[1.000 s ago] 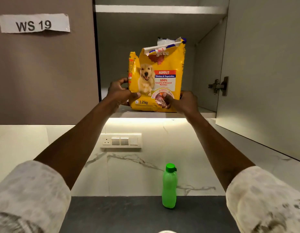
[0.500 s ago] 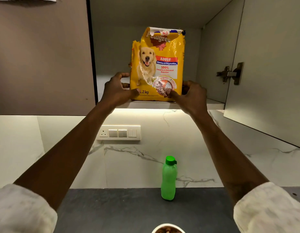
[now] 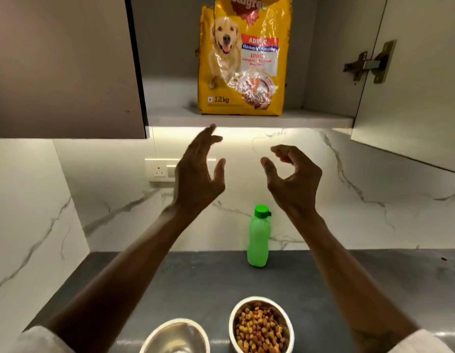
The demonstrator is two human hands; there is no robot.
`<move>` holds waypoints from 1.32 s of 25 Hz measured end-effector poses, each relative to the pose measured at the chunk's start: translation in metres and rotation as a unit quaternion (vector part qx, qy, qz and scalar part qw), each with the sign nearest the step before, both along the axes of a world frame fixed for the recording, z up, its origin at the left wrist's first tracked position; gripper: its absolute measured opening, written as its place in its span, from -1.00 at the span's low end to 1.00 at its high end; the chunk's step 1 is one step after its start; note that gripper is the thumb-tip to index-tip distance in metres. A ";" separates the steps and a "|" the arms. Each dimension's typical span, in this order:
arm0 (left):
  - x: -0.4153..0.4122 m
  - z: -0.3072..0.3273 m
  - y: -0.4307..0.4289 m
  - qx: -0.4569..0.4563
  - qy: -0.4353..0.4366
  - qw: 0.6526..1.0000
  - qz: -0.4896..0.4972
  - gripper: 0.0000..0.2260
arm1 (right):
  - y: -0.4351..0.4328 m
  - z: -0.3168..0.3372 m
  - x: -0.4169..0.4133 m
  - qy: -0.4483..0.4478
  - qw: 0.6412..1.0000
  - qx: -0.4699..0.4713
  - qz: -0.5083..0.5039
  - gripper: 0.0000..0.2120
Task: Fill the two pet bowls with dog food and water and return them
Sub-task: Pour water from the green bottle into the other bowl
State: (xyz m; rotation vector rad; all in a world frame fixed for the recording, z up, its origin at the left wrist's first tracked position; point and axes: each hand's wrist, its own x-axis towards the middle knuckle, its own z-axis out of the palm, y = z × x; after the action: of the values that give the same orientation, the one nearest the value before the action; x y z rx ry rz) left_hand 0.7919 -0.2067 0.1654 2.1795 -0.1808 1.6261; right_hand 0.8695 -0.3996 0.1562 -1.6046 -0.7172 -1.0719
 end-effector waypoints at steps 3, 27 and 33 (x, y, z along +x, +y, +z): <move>0.016 -0.051 -0.003 -0.015 0.132 0.991 -0.007 -0.54 | -0.002 -0.048 0.016 0.093 0.994 -0.050 0.003 -0.71; 0.133 -0.182 0.029 -0.129 0.497 0.858 -0.015 -0.27 | 0.055 -0.160 0.167 0.403 0.787 -0.459 -0.091 -0.41; 0.124 -0.194 0.013 -0.140 0.504 0.852 -0.033 -0.12 | 0.044 -0.161 0.132 0.320 0.846 -0.416 -0.088 -0.75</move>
State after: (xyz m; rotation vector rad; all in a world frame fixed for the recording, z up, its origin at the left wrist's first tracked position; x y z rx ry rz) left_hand 0.9158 -0.1938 -0.0285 2.4229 0.2730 0.2752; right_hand 1.0018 -0.3559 -0.0043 -2.6331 -0.5956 -0.2366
